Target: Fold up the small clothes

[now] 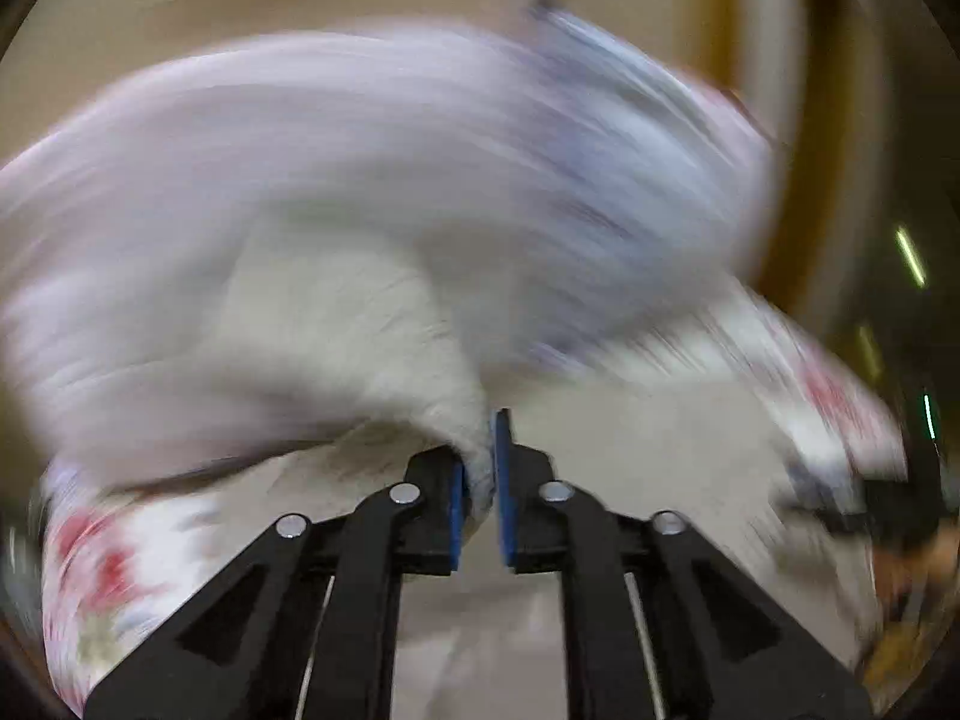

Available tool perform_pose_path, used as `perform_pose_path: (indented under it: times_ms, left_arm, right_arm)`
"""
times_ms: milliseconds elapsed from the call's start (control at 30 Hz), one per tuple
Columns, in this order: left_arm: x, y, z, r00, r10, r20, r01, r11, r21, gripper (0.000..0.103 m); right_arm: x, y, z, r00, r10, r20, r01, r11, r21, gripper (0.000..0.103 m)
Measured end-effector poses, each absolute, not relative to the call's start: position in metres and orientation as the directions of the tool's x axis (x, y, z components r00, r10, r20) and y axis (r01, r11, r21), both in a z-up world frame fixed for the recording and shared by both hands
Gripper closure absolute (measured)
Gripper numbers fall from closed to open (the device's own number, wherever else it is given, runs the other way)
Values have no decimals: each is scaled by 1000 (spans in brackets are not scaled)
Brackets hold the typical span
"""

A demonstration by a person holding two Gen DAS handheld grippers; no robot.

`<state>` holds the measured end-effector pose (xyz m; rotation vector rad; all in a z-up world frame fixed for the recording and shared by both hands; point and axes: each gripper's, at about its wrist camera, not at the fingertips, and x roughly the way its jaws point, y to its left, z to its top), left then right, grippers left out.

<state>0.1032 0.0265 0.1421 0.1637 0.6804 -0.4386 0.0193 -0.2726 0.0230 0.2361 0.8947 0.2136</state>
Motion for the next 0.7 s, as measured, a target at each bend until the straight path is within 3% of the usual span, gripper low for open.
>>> perform_pose_path:
  times_ms: [67,133,200,233,267,367,467,500,633,700]
  left_arm:
    - [100,-41,108,587,-305,-750,542,836,85,89]
    - [90,-47,91,559,-287,-778,527,847,66,89]
    - [77,-13,81,560,-251,-789,411,912,1,75]
    - [65,16,76,569,-193,-799,304,952,-14,58]
    - [50,41,70,569,-169,-805,239,970,-35,51]
    - [20,100,51,524,-113,-844,72,994,-88,50]
    - [-12,137,32,459,-133,-878,-51,983,-175,52]
    - [-22,143,25,444,-171,-879,-73,971,-226,52]
    - [-59,139,16,443,-311,-841,-99,915,-391,72]
    - [-77,138,10,426,-391,-816,-125,868,-481,82]
  right_arm:
    - [19,-289,18,600,268,-753,-53,953,297,36]
    - [13,-308,16,595,254,-762,-19,953,303,36]
    - [-2,-333,14,597,233,-768,22,952,306,36]
    - [-12,-349,10,584,222,-781,52,949,310,36]
    - [-18,-358,6,572,225,-789,71,945,321,36]
    - [-43,-390,-16,511,303,-805,136,896,423,37]
    - [-67,-401,-29,482,406,-776,131,842,522,45]
    - [-72,-399,-32,461,452,-764,119,821,558,52]
    - [-99,-388,-54,335,658,-675,102,686,720,84]
    - [-117,-380,-68,272,725,-633,109,630,769,94]
